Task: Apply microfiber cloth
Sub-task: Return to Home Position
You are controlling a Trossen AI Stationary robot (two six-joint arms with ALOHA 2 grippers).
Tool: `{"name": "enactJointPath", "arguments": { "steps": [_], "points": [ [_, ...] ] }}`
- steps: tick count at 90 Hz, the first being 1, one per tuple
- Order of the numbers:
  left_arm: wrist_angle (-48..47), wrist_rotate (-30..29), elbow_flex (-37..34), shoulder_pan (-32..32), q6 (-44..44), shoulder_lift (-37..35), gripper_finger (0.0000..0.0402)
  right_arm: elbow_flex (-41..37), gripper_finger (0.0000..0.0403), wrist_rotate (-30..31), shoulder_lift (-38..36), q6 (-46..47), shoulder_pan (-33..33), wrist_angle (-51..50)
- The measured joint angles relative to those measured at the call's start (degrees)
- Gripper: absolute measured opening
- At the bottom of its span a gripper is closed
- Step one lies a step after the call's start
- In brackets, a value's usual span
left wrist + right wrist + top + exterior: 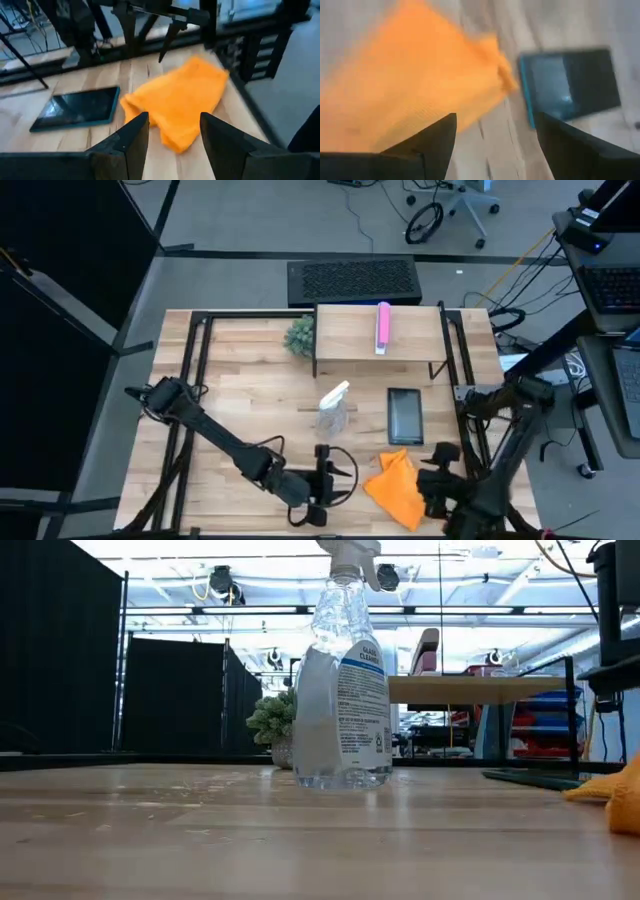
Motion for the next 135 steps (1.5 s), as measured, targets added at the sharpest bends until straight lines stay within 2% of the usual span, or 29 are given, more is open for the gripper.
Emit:
{"name": "enactJointPath", "arguments": {
  "steps": [11,25,35,43,54,62,73,83,88,98,105,115,122,135],
  "points": [
    [-1.0,0.9,0.0,0.1,-0.1,-1.6,0.0161,-0.8,0.0251,8.5,-4.5,0.0,1.3,4.3],
    [-9.2,3.8,0.0,2.0,-2.3,-3.3,0.014,-5.4,0.0239,11.3,-9.3,-9.8,-2.5,11.5],
    [-18.1,8.3,0.0,4.8,-5.2,-5.1,0.0103,-13.0,0.0209,8.5,-13.3,-21.8,-8.5,22.3],
    [-26.4,9.4,0.0,5.9,-7.3,-7.0,0.0067,-20.1,0.0176,2.5,-17.7,-33.0,-14.7,32.6],
    [-32.1,9.4,-1.6,6.4,-8.4,-9.7,0.0017,-29.8,0.0131,-4.7,-25.4,-44.0,-21.6,46.4],
    [-31.5,9.3,-5.3,6.5,-9.4,-12.8,0.0005,-36.1,0.0098,-9.1,-31.9,-49.2,-25.2,53.6],
    [-30.6,9.2,-14.0,6.7,-12.2,-19.1,0.0003,-44.0,0.0051,-14.1,-41.5,-53.6,-30.6,61.7],
    [-22.5,10.2,-24.1,8.0,-13.2,-26.5,0.0001,-50.6,0.0011,-23.2,-49.6,-57.5,-37.0,70.8],
    [-16.9,13.4,-29.5,9.7,-12.5,-30.1,0.0001,-53.9,0.0005,-28.2,-53.3,-59.4,-40.8,75.1],
    [-7.2,25.0,-39.4,15.1,-13.0,-36.4,0.0,-60.4,0.0005,-37.7,-59.5,-61.5,-48.5,83.1],
    [-4.2,26.8,-43.8,18.3,-16.3,-39.7,0.0,-63.2,0.0003,-37.5,-63.3,-61.8,-52.4,83.0],
    [-5.4,21.4,-46.4,20.6,-20.4,-43.0,0.0,-65.0,0.0002,-35.6,-66.3,-58.9,-55.5,82.3],
    [-7.6,20.4,-46.8,21.4,-24.1,-43.8,0.0,-64.9,0.0002,-35.4,-67.0,-56.1,-55.9,81.0],
    [-2.9,20.2,-48.5,20.0,-13.3,-43.4,0.0,-66.4,0.0002,-37.0,-68.1,-64.4,-55.5,80.6]
  ]
}}
